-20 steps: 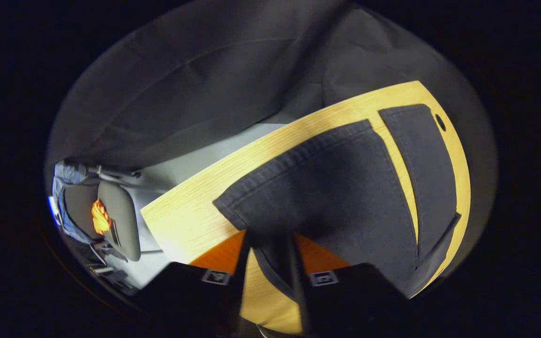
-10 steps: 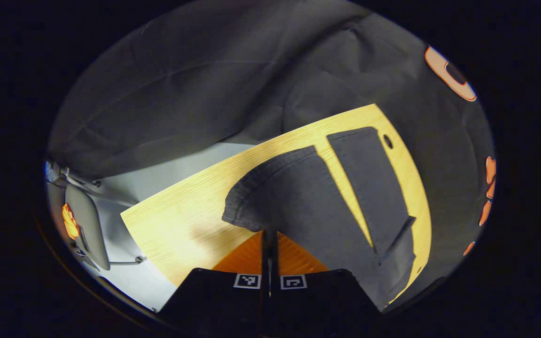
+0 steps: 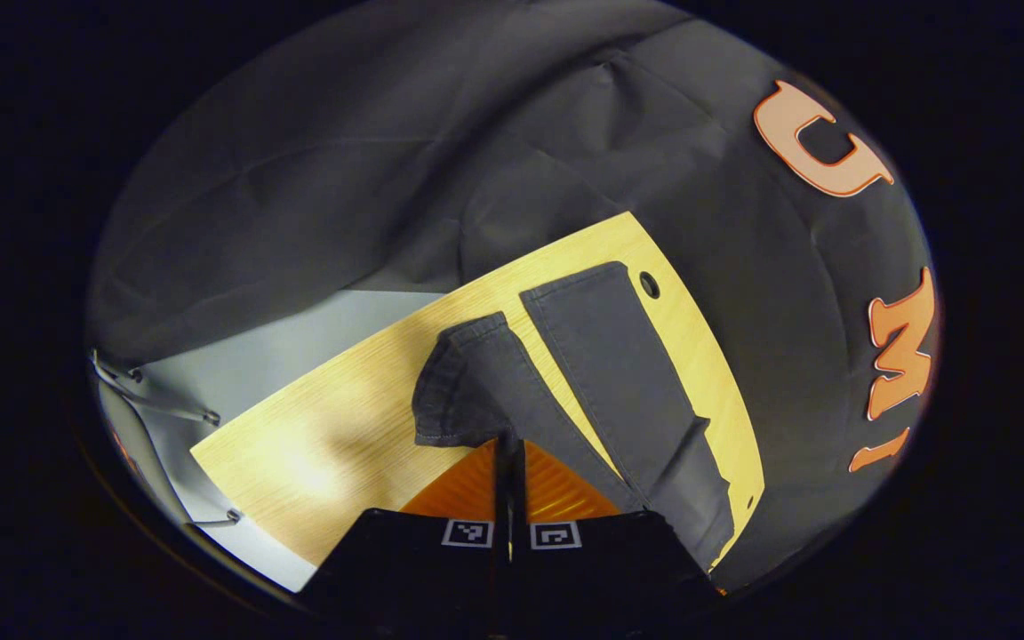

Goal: Grasp the waist and the cuffs of the jeans and fold them to make the two legs overlap; first hold the waist and fold one-third of the jeans toward the cuffs, then hold the cuffs and fold the remaining one-third in the same direction to finish folding.

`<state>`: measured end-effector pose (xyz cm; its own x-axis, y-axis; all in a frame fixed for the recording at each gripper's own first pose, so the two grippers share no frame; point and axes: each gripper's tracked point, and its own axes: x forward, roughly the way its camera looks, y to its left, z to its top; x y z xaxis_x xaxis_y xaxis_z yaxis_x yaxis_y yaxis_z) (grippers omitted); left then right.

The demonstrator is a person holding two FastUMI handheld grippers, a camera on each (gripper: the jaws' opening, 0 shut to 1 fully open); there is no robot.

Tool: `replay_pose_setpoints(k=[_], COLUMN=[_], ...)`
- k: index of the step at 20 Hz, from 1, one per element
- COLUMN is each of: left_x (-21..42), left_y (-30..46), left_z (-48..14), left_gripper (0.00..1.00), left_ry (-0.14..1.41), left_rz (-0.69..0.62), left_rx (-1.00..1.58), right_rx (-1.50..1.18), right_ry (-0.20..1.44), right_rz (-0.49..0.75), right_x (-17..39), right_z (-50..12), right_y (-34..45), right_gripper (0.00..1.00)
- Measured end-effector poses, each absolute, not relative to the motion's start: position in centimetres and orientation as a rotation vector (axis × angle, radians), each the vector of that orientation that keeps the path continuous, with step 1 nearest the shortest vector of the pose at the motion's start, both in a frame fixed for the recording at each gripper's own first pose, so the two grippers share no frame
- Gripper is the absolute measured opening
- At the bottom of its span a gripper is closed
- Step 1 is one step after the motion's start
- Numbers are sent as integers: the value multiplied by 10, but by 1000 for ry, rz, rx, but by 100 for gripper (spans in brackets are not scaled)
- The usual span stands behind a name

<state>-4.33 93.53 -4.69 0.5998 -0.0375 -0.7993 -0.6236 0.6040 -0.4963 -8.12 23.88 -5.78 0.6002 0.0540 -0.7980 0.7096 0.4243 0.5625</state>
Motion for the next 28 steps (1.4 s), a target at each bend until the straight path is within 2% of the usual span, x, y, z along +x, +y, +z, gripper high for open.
replay_pose_setpoints(k=[5,11,18,28], left_x=[-10,32,88,172], left_y=[938,943,950,951], left_z=[-26,-9,6,-27], left_gripper=[1,1,1,1], left_ry=[852,834,809,870], left_rz=[286,266,321,397], left_rx=[-856,-803,-695,-551], right_rx=[1066,1069,1096,1079], right_ry=[777,707,722,808], right_rz=[-540,-525,-452,-428], right_x=[-80,-51,1,82], right_z=[-33,1,11,-15], right_y=[237,245,239,233], right_gripper=[1,0,0,1])
